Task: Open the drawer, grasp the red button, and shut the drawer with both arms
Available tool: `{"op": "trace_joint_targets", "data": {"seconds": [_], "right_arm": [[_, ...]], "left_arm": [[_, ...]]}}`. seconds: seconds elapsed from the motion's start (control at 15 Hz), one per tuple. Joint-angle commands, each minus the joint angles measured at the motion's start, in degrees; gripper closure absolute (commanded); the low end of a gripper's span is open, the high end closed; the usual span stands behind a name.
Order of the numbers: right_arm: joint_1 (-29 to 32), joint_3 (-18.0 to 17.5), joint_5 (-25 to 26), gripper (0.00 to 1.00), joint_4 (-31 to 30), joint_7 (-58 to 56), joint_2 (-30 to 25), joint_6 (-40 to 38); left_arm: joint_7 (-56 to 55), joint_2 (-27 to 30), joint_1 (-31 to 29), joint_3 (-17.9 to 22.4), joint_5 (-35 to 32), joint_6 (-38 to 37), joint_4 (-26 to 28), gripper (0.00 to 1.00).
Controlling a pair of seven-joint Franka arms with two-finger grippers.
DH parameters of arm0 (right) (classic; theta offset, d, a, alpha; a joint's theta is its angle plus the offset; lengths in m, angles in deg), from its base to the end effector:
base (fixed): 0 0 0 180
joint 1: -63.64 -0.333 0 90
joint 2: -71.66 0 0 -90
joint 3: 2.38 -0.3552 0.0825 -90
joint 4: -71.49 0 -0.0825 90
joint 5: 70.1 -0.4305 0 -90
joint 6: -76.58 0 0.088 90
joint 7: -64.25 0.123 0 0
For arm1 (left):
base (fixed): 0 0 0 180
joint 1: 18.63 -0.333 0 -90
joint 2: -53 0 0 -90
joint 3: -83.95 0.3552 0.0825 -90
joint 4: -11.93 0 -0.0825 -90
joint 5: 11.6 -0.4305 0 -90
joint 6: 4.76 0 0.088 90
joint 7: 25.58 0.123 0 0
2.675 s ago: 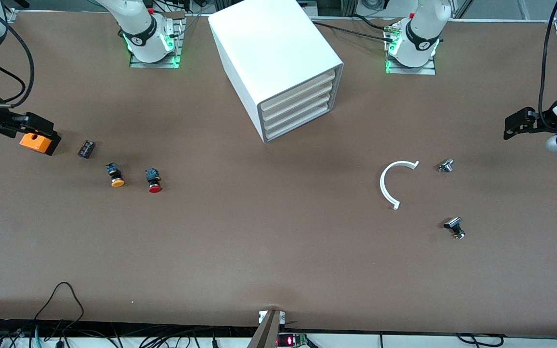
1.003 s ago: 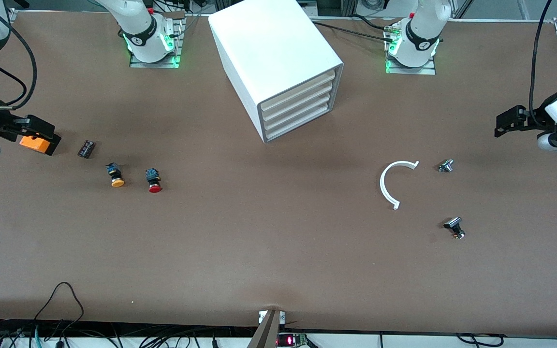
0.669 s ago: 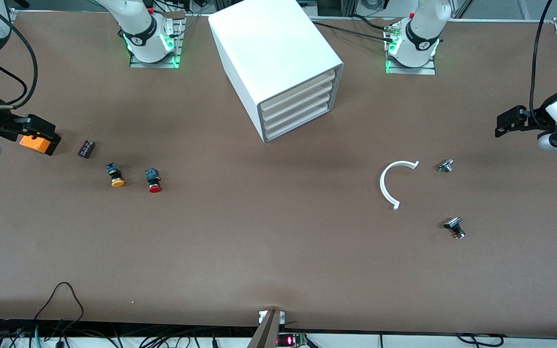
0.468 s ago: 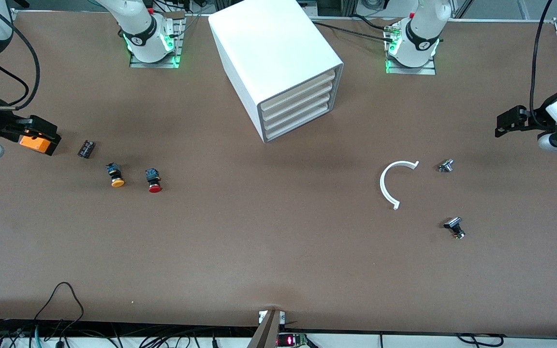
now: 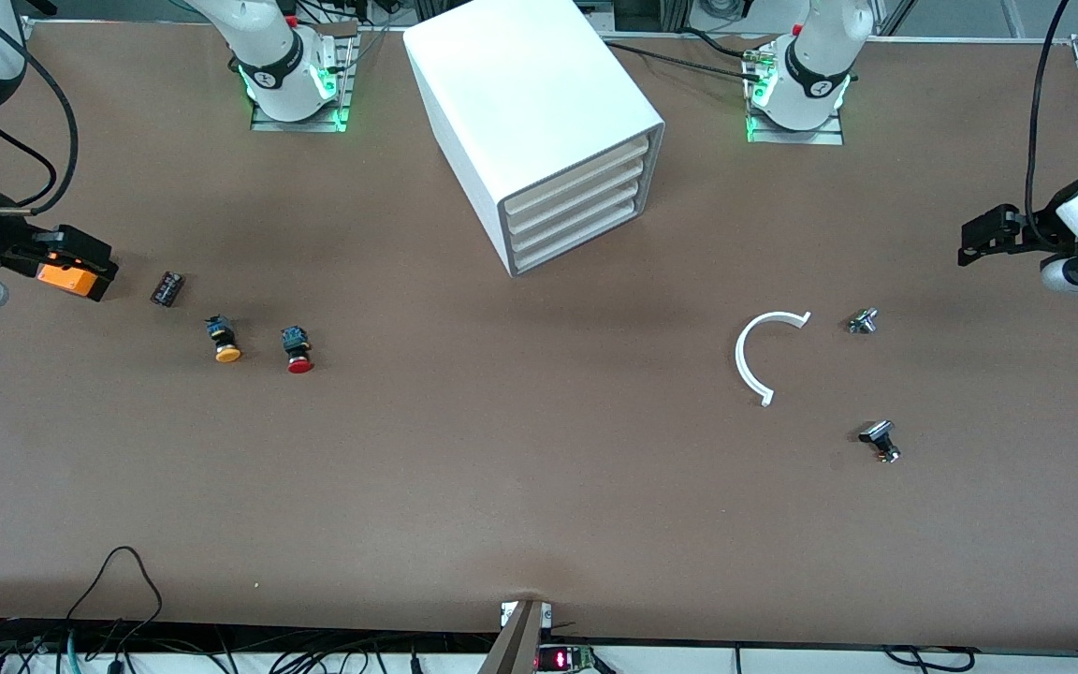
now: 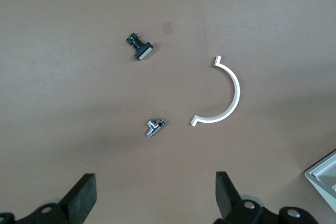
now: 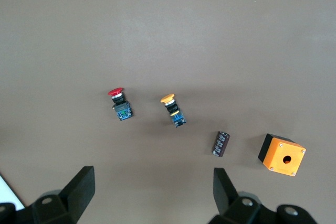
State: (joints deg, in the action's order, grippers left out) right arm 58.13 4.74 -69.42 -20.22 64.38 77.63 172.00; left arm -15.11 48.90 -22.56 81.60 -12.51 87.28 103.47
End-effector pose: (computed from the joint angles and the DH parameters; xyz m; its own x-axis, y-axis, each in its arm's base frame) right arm 0.6394 -0.0158 0.5761 0.9988 -0.0291 -0.0386 -0.0281 -0.9993 0.0247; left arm 0.6240 0.0199 0.5929 0.9858 -0.1552 -0.0640 -0.1556 -0.9878 -0.0013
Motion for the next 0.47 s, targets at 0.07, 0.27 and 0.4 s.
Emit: {"op": "trace_joint_targets", "data": {"seconds": [0.07,0.27,0.4], "right_arm": [[-0.03,-0.01,-0.85,0.00,0.39,-0.40,-0.17,0.03],[-0.03,-0.01,-0.94,0.00,0.39,-0.40,-0.17,-0.06],[-0.03,-0.01,-0.94,0.00,0.39,-0.40,-0.09,-0.06]], "left_arm": [[-0.28,1.11,-0.11,0.07,0.82,-0.73,0.30,0.00],[-0.28,1.11,-0.11,0.07,0.82,-0.73,0.30,0.00],[-0.28,1.02,-0.20,0.07,0.82,-0.73,0.30,0.00]]}}
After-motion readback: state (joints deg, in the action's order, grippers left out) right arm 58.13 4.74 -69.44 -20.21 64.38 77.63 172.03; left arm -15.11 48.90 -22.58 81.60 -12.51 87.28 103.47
